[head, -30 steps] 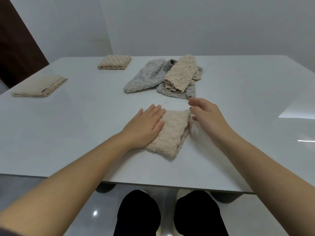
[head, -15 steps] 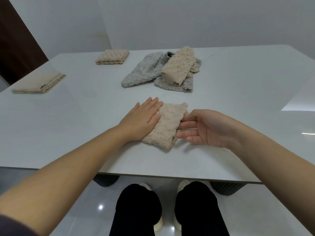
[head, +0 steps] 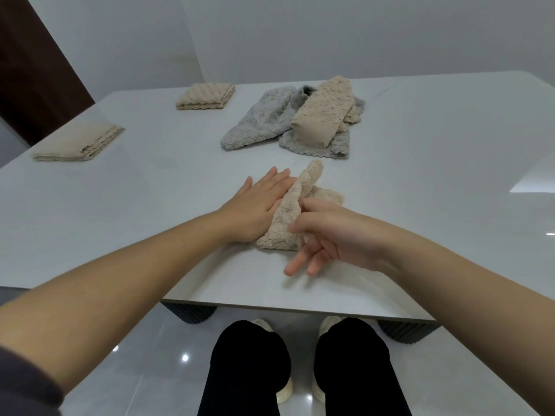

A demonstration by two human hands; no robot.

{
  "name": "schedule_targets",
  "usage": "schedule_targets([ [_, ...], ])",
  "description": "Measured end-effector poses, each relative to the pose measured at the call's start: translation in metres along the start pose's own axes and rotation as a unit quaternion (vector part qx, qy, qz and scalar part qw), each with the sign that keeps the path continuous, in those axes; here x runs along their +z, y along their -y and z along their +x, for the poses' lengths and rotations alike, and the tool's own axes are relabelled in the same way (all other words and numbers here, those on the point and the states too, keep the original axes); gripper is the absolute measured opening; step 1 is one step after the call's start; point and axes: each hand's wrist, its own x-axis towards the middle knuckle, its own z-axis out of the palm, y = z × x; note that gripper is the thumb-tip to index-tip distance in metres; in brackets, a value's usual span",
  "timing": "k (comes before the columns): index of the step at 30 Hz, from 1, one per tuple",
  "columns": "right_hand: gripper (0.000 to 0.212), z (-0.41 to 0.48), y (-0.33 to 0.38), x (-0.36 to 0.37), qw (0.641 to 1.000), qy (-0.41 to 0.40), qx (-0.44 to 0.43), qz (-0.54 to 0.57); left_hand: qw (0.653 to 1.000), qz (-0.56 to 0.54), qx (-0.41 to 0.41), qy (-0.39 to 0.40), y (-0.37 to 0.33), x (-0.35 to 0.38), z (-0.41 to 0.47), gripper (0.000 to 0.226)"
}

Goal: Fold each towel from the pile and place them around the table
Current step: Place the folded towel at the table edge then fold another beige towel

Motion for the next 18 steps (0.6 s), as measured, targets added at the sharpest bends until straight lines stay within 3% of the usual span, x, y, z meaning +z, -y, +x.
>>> schedule_targets([
  [6, 0.036, -0.008, -0.007, -0.008, 0.999, -0.021, 0.02, -0.042, 1.0, 0.017, -0.004, -0.018, -0.004, 0.0, -0.001, 0.052],
  [14, 0.015, -0.02, -0.012, -0.014, 0.997, -0.043, 0.046, -0.054, 0.997, 0.065, -0.001, -0.039, -0.009, 0.001, -0.005, 0.052],
  [16, 0.008, -0.024, -0.009, -0.015, 0.991, -0.091, 0.046, -0.086, 0.995, 0.08, 0.004, -0.055, -0.011, 0.001, -0.007, 0.052],
  [18, 0.009, -0.026, -0.008, -0.019, 0.96, -0.209, 0.003, -0.189, 0.991, 0.103, 0.011, -0.089, -0.013, 0.002, -0.01, 0.053],
])
